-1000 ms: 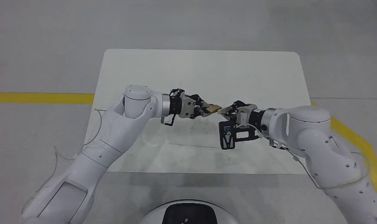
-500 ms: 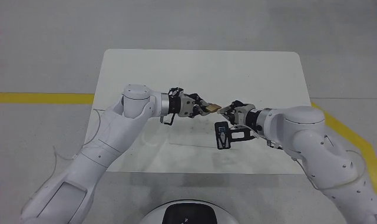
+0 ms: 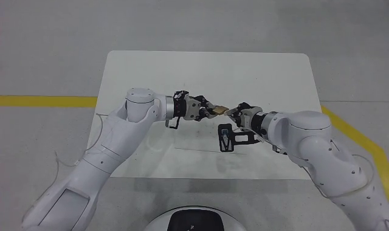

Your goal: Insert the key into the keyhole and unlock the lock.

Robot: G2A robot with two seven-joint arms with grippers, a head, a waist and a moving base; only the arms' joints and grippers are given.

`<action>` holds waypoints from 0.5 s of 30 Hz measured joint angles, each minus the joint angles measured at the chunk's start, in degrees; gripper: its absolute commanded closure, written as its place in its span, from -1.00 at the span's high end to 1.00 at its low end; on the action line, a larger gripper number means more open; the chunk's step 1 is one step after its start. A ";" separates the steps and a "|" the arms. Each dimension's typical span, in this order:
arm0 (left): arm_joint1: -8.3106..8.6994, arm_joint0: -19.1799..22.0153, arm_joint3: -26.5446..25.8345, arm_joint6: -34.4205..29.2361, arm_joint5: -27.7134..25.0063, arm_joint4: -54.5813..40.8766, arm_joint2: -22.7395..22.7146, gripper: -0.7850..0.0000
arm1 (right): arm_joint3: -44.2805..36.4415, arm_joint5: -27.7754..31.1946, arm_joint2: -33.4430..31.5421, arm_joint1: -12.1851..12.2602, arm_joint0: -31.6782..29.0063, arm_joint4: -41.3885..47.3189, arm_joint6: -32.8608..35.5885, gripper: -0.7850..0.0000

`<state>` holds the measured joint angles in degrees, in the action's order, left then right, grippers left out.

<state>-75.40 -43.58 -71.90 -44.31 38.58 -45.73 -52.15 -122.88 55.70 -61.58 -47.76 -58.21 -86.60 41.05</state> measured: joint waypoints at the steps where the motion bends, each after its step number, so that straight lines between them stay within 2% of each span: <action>1: -0.01 -0.04 -0.06 0.07 0.10 -0.14 -0.01 -1.00 | 0.00 -0.14 0.04 -0.04 0.06 0.33 0.23 -1.00; 15: -0.02 -0.56 -0.45 0.51 0.45 -1.20 -0.13 -1.00 | 0.23 -2.27 0.08 -0.49 0.33 3.32 2.22 -0.98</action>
<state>-75.42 -44.14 -72.35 -43.80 39.02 -46.93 -52.27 -122.65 53.43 -61.50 -48.25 -57.88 -83.28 43.27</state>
